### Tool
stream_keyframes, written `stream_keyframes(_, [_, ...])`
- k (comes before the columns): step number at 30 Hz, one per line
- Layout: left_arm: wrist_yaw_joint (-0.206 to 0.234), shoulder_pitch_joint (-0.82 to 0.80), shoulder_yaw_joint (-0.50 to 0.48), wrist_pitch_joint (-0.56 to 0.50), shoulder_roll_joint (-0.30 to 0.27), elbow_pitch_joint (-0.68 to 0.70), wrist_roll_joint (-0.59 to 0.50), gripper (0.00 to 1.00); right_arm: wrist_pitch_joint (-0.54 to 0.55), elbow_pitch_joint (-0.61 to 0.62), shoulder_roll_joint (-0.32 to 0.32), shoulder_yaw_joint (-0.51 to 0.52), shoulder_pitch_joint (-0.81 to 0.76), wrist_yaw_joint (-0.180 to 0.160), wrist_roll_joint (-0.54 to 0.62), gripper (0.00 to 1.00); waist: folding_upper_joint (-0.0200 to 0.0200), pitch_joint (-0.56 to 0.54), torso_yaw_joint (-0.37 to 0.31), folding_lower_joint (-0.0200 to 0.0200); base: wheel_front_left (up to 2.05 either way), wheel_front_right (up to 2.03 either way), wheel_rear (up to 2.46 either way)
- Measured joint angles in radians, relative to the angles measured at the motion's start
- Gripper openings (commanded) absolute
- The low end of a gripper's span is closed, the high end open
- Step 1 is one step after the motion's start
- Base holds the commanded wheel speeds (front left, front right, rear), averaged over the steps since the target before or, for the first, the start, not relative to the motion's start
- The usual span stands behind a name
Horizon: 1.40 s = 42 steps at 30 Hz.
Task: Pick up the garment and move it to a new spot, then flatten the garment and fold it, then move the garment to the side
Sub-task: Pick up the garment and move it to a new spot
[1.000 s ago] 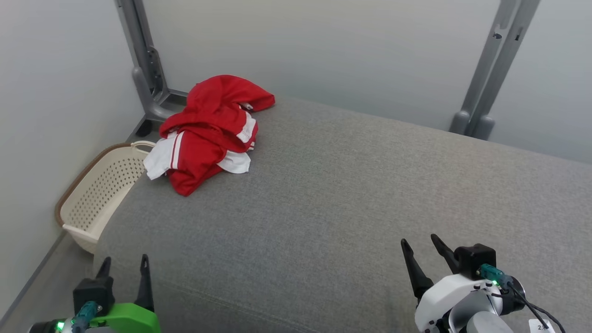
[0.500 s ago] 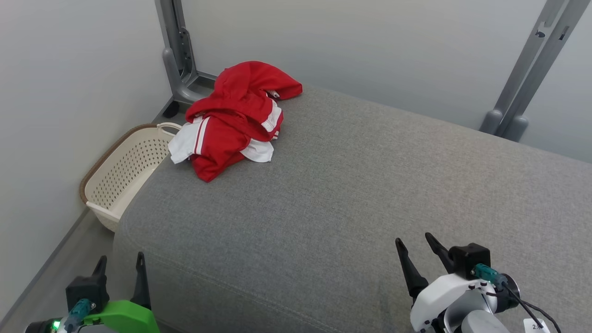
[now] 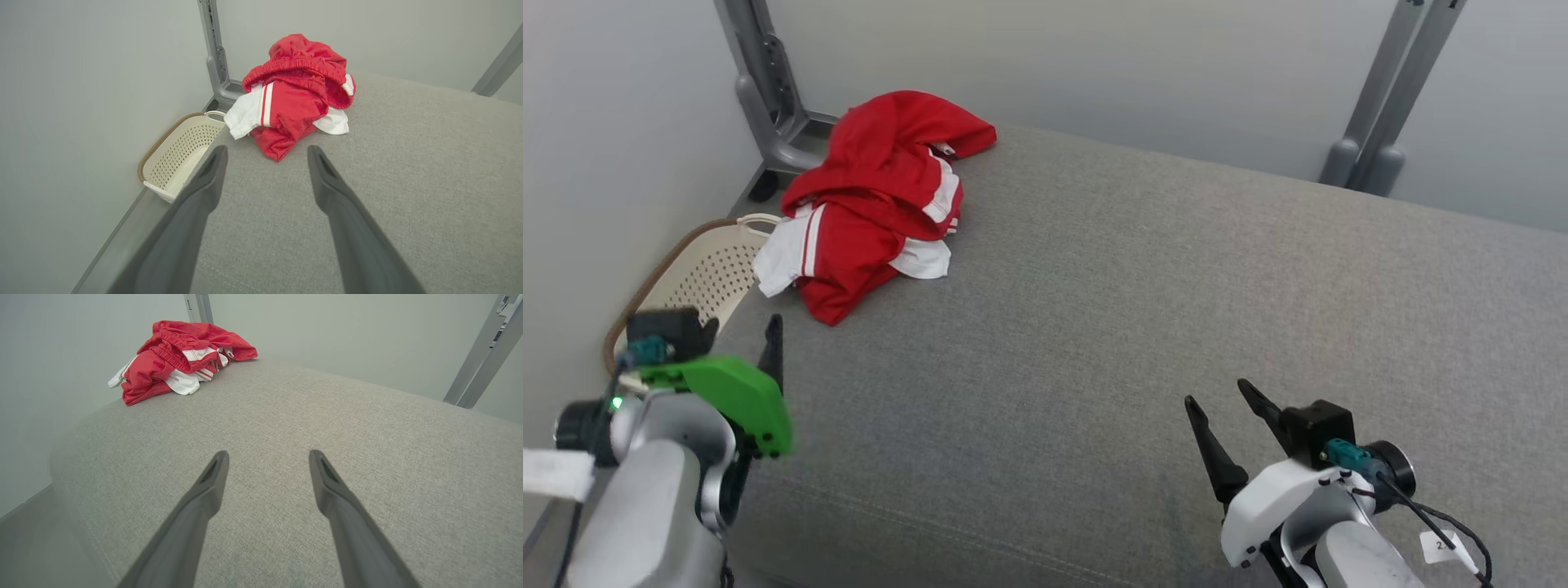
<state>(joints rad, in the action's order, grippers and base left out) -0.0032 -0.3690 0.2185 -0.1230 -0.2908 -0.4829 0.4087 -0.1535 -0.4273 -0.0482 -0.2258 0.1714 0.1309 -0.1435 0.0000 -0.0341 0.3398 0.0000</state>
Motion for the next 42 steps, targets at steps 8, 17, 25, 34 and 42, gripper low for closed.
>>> stream_keyframes(8, [-0.05, -0.276, -0.007, -0.113, -0.033, -0.127, 0.029, 1.0, 0.101, 0.183, 0.0, -0.032, 0.027, 0.0, 0.071, 1.0, 0.0, 0.111, -0.084, 0.0, 0.0, 0.0, 0.0])
stream_keyframes(17, [-0.058, -0.501, -0.008, -0.198, -0.108, -0.257, 0.019, 1.0, 0.198, 0.36, -0.011, -0.093, 0.044, 0.0, 0.112, 1.0, 0.0, 0.274, -0.178, 0.0001, 0.0, 0.0, 0.0])
stream_keyframes(25, [-0.017, -0.616, -0.029, -0.246, -0.148, -0.34, 0.021, 1.0, 0.217, 0.425, -0.025, -0.089, 0.037, 0.0, 0.114, 1.0, 0.0, 0.404, -0.26, 0.0002, 0.0, 0.0, 0.0])
stream_keyframes(34, [0.077, -0.653, -0.015, -0.255, -0.184, -0.402, -0.027, 1.0, 0.216, 0.441, -0.022, -0.078, 0.021, 0.0, 0.117, 1.0, 0.0, 0.491, -0.34, 0.0001, 0.0, 0.0, 0.0])
stream_keyframes(42, [0.091, -0.664, 0.0, -0.232, -0.176, -0.422, -0.031, 0.0, 0.197, 0.414, -0.013, -0.081, 0.031, 0.0, 0.114, 1.0, 0.0, 0.5, -0.358, 0.0, 0.0, 0.0, 0.0])
